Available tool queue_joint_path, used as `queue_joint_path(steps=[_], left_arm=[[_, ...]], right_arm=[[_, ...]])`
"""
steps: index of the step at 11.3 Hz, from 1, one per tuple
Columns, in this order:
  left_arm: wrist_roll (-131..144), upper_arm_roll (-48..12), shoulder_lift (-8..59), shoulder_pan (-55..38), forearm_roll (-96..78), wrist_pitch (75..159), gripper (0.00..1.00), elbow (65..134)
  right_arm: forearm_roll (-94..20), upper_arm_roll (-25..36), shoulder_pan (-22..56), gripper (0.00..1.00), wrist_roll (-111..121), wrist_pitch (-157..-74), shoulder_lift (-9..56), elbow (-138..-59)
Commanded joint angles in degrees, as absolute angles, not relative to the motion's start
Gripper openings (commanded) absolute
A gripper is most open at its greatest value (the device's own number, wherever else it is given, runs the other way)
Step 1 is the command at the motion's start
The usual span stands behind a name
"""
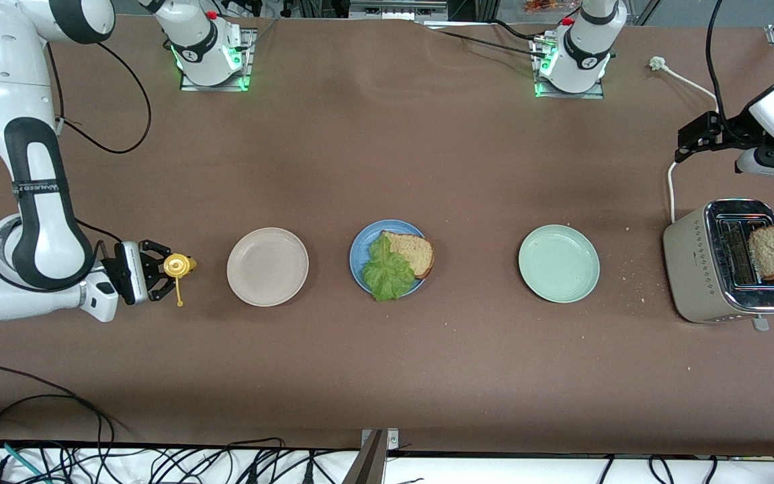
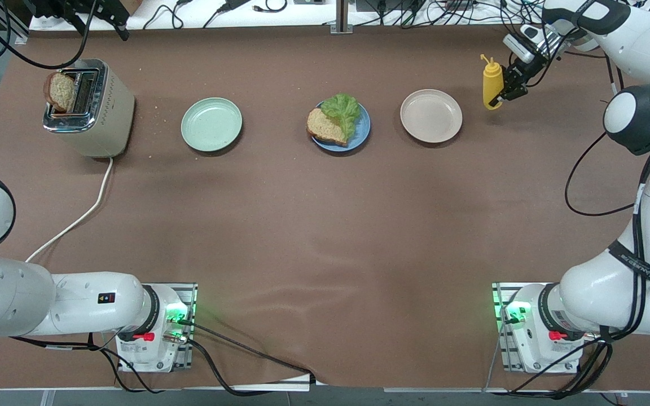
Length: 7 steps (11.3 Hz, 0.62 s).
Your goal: Make sandwich in blue plate with both arms
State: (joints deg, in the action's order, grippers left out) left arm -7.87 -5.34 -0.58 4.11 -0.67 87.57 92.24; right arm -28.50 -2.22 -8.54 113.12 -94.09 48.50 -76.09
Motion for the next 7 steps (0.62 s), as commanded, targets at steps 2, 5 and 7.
queue_joint_path(steps=[2,5,7], left_arm=[[-8.17,-4.83,4.63,15.86,-0.79,86.66,1.00,89.84],[-11.31,-4.75,13.51,22.58,0.95,86.66,1.00,84.04],[-16.25,-4.75,17.73,23.64,4.03,87.18,1.00,81.22]], right_arm=[[-34.80,-3.25,-11.42,0.00,123.21,-93.78,55.27,-75.06],[-34.98,-3.25,-11.86,0.00,123.84,-94.30,57.12,-74.97],[-36.12,-3.16,-11.87,0.09,123.84,-94.39,57.66,-74.80]])
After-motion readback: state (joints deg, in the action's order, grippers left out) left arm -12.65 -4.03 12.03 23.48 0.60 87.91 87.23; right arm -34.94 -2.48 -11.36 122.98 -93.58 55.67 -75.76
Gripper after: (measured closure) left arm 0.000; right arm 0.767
